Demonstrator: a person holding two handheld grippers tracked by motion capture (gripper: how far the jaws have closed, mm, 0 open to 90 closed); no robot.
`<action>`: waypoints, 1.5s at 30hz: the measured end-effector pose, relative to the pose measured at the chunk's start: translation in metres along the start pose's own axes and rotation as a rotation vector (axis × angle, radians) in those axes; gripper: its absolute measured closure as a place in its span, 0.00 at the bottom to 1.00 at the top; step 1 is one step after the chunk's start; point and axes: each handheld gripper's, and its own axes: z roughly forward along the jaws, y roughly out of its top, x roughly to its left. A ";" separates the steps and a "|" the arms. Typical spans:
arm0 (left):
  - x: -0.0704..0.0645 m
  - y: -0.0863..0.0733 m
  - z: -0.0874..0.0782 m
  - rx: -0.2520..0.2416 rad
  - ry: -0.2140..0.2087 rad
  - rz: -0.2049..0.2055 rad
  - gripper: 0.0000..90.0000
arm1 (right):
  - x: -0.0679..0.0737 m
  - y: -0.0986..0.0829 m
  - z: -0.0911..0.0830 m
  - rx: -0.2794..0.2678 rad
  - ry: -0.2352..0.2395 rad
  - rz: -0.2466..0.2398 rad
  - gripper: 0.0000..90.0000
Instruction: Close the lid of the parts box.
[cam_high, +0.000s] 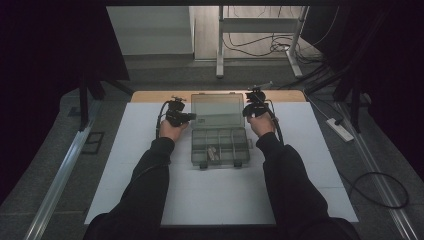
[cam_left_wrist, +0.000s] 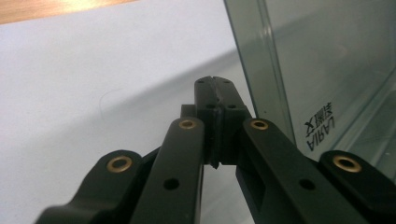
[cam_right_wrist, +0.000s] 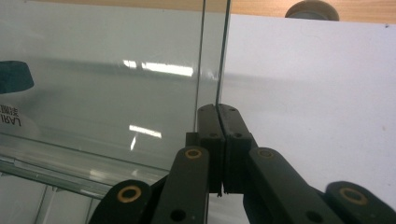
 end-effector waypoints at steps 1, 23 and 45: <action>0.000 0.000 -0.001 -0.004 -0.007 0.004 0.99 | 0.000 -0.001 -0.001 -0.002 -0.001 -0.004 0.98; -0.007 -0.002 -0.019 -0.021 -0.067 0.049 0.99 | 0.000 -0.013 -0.018 -0.030 0.038 -0.064 0.93; -0.029 -0.002 -0.038 0.034 -0.023 0.201 0.99 | 0.003 -0.035 -0.041 0.004 0.072 -0.175 0.93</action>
